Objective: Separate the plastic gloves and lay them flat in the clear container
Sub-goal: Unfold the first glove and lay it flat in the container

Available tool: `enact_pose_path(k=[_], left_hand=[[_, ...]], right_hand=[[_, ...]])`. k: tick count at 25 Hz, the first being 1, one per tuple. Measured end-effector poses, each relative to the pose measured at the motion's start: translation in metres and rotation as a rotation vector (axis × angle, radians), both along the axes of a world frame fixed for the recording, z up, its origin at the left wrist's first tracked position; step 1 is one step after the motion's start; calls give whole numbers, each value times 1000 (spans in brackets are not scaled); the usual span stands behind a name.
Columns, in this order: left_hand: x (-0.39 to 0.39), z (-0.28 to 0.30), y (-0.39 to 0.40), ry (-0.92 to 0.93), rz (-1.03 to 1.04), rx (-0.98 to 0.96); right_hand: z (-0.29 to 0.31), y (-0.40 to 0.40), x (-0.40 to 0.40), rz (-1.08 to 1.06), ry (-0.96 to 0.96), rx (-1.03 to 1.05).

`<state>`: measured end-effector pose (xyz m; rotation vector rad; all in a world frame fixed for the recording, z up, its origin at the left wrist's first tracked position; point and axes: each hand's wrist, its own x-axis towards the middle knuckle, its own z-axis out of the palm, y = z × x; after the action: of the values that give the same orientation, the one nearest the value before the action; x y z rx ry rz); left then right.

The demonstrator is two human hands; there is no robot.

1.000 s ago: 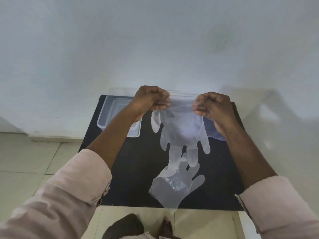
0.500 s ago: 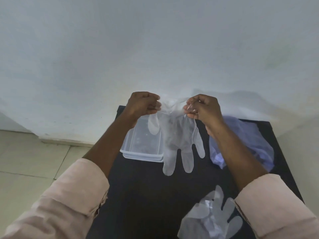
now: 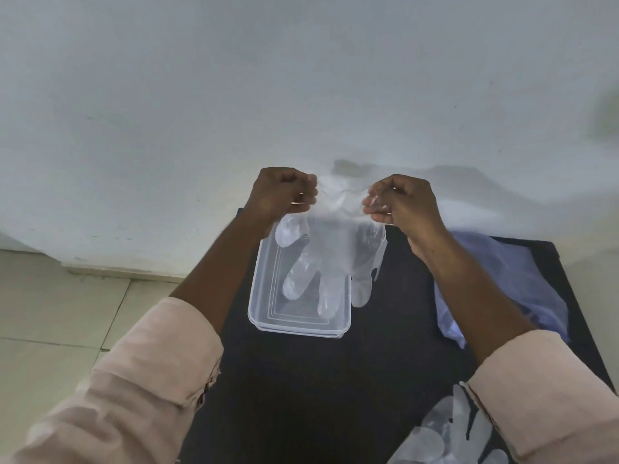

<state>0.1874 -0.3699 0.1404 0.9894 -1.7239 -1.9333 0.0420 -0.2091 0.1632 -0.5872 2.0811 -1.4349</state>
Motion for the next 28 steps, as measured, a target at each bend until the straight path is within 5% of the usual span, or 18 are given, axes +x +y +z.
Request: enact_pose_path(k=[5,9,19,22,25,28], left_hand=[[-7,5,-29,12,9,69],[-15,-1,-50,-34,99,-55],[1,-11,-35,294,174,-296],[28,-60,-13,169,140,-457],[59,-123,-3,-93,80,-736],[79,-153,8,-339,2,-805]], right_hand=[[-7,-39,-2,-2,-19,-4],[-14,-73,-4,-19,26,-26],[-26,-66,26,-91,487,-356],[-73,-33,43,-32,488,-275],[-129,3,58,32,515,-34],[-154,24,77,63,528,231]])
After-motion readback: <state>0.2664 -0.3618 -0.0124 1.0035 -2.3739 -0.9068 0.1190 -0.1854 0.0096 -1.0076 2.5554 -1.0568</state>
